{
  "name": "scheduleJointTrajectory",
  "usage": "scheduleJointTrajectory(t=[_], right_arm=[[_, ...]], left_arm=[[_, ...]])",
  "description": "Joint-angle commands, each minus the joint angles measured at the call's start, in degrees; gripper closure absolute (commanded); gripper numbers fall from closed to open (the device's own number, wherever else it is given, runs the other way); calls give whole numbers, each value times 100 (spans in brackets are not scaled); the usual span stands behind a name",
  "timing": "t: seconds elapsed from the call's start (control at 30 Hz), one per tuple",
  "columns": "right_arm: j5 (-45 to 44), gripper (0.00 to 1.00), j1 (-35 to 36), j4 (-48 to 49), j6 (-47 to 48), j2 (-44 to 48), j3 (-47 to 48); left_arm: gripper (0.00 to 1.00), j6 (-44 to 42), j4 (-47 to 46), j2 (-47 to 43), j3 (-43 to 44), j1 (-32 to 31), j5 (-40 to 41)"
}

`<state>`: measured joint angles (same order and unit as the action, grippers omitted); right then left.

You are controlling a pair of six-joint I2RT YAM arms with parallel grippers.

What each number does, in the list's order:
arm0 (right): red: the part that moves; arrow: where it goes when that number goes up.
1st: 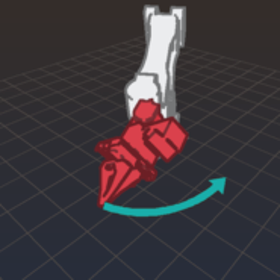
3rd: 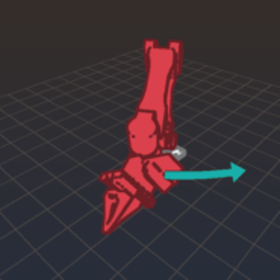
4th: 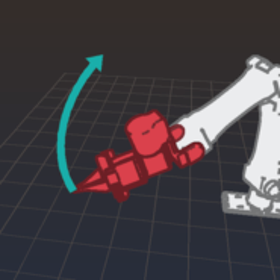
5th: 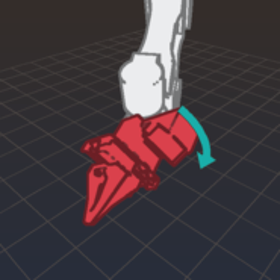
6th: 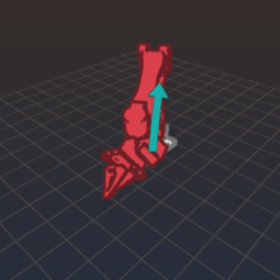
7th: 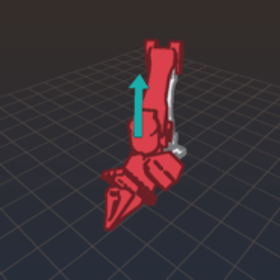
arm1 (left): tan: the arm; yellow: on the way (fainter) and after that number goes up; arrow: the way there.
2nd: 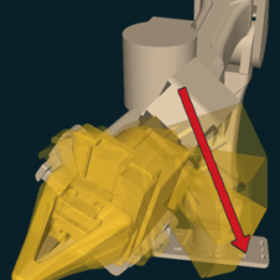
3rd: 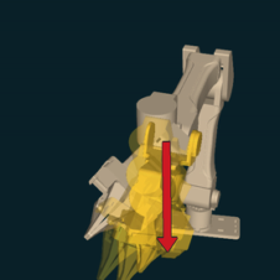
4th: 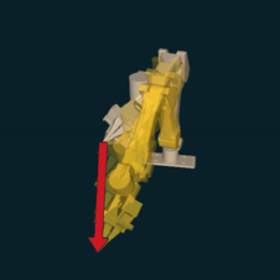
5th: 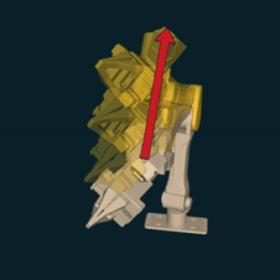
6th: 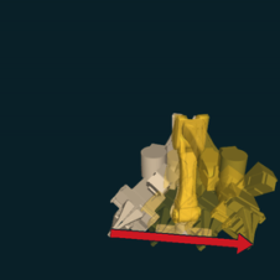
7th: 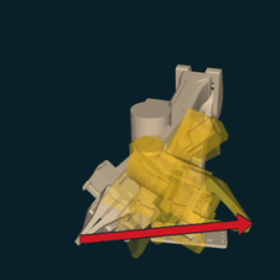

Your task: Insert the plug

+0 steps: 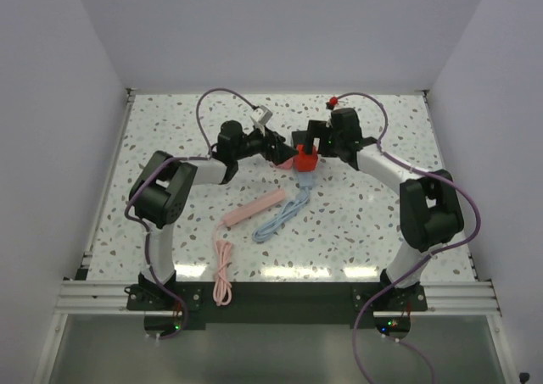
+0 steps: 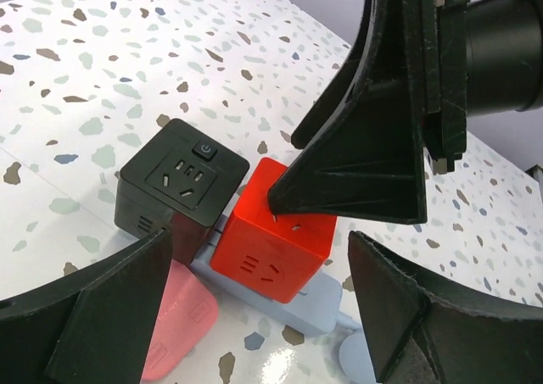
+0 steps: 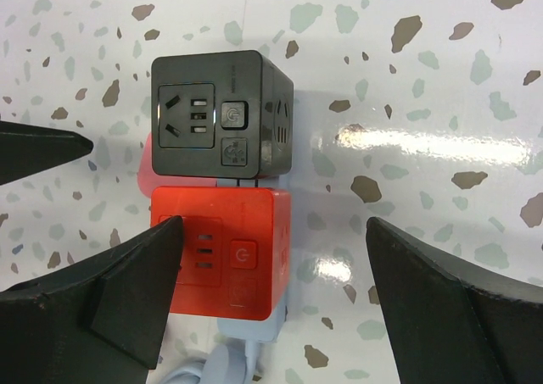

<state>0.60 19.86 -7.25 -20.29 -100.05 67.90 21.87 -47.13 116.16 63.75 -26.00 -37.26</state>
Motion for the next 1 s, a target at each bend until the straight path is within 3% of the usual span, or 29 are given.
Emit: scheduleJointTrajectory(t=[0.0, 0.13, 0.27, 0.47, 0.97], right_arm=[[-341, 10, 97, -954, 351, -331, -154], [-385, 10, 141, -989, 359, -322, -145], [-446, 10, 203, -998, 351, -322, -154], [-508, 10, 247, -1051, 333, -340, -189], [-754, 10, 256, -1218, 307, -445, -180]], left_arm=[[11, 309, -148, -155, 41, 33, 253], [19, 318, -15, -59, 50, 33, 289], [33, 274, 222, 12, 147, 33, 324], [34, 107, 749, 144, 305, 25, 509], [35, 98, 969, 627, 744, -204, 482]])
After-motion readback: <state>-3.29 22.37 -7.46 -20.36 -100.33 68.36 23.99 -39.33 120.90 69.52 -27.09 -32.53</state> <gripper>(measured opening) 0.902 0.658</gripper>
